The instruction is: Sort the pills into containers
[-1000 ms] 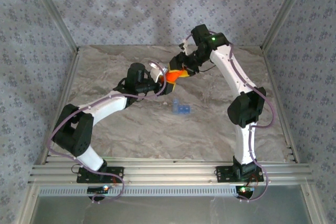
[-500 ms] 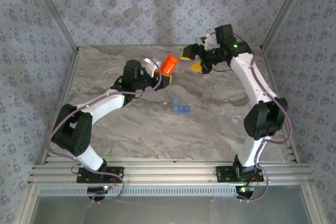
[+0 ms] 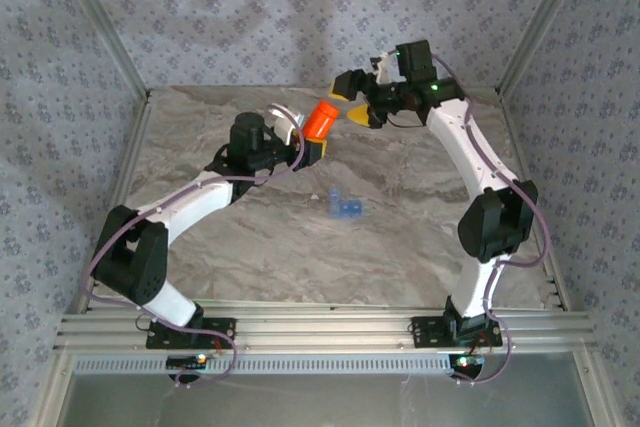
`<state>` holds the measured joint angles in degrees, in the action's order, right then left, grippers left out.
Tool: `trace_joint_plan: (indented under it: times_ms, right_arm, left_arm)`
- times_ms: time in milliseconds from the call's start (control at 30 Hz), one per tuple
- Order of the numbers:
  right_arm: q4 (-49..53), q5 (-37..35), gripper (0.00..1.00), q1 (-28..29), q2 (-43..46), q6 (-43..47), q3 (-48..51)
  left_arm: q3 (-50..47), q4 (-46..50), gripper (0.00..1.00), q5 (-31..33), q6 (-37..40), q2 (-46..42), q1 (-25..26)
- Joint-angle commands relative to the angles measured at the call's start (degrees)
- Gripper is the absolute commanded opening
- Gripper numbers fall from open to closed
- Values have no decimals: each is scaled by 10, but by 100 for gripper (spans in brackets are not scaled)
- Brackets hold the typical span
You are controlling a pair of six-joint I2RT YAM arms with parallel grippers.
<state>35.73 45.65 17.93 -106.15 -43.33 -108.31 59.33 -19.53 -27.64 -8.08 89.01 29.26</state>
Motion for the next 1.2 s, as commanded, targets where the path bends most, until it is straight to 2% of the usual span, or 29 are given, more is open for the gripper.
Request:
trace_joint_plan:
  times_ms: [0,433,700,767,833,933,1033,1167]
  right_arm:
    - [13,-3,92,15,-23,-5,-39]
    - [30,10,73,46,-47,6,-65]
    - [28,17,29,48,-41,11,-49]
    - [27,20,21,48,-40,10,-47]
    - [25,23,20,47,-39,8,-46]
    - [19,26,18,47,-37,4,-44]
    - [19,28,18,46,-37,1,-42]
    - [15,29,18,46,-35,0,-38]
  left_arm:
    - [10,-13,0,-12,3,-22,0]
    - [7,-7,0,-8,6,-29,1]
    - [10,-13,0,-4,-1,-25,1]
    - [13,-13,7,-4,-1,-24,0]
    - [18,-10,22,-2,-1,-22,1]
    - [23,-5,38,-1,0,-19,0]
    - [25,-4,43,0,0,-17,0]
    - [26,-4,40,-1,-2,-15,1]
